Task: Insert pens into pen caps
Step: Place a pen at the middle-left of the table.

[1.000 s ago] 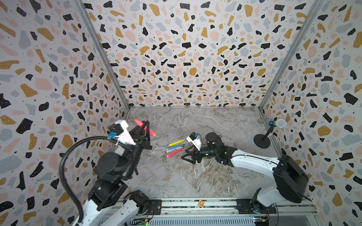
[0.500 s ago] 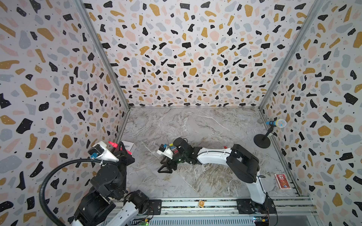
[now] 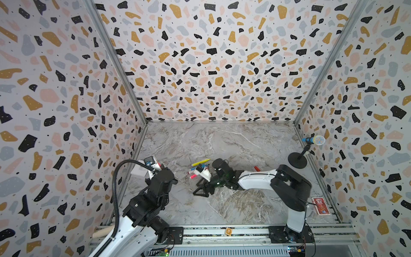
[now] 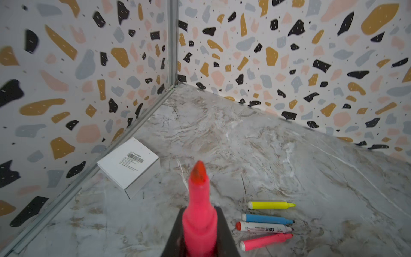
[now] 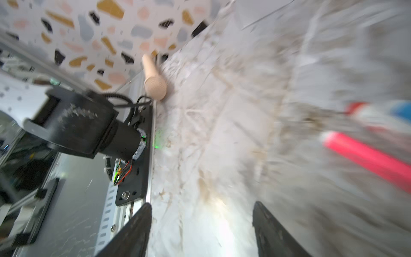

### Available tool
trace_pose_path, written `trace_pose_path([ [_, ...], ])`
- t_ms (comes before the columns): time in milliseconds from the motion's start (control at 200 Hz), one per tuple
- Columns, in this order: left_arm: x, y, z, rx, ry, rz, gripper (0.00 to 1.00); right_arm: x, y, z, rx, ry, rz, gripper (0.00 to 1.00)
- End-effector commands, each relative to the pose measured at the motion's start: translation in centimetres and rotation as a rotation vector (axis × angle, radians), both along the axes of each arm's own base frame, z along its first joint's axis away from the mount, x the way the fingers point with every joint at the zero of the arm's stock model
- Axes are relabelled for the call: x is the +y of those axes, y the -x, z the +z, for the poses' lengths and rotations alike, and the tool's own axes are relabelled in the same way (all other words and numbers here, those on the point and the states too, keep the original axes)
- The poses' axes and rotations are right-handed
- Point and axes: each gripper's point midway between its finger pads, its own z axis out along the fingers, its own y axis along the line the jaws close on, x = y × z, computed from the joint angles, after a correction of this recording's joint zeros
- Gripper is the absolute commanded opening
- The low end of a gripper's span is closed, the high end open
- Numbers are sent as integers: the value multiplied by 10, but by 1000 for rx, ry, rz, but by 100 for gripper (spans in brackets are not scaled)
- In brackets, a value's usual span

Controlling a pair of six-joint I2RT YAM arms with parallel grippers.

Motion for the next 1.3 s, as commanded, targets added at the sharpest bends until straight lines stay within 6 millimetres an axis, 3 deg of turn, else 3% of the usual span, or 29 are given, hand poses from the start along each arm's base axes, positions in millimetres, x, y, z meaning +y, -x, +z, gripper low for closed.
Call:
trace_pose_path([
  [0, -33, -36, 7, -55, 106, -115, 0, -14, -13, 66, -118, -115, -73, 73],
  [105, -60, -69, -29, 70, 111, -212, 0, -31, -19, 75, -129, -115, -106, 73],
  [340, -79, -113, -87, 233, 80, -242, 0, -53, -25, 82, -135, -93, -138, 73],
  [786, -76, -127, -164, 429, 63, -250, 0, -56, -23, 82, -97, -87, -151, 73],
  [916, -69, -134, -173, 454, 26, -224, 0, -58, -19, 84, -98, -95, -151, 73],
  [1101, -59, -141, -165, 457, 1, -202, 0, -65, -16, 83, -109, -91, -153, 73],
  [1297, -46, -138, -173, 505, -39, -173, 0, -72, -17, 81, -114, -95, -161, 73],
])
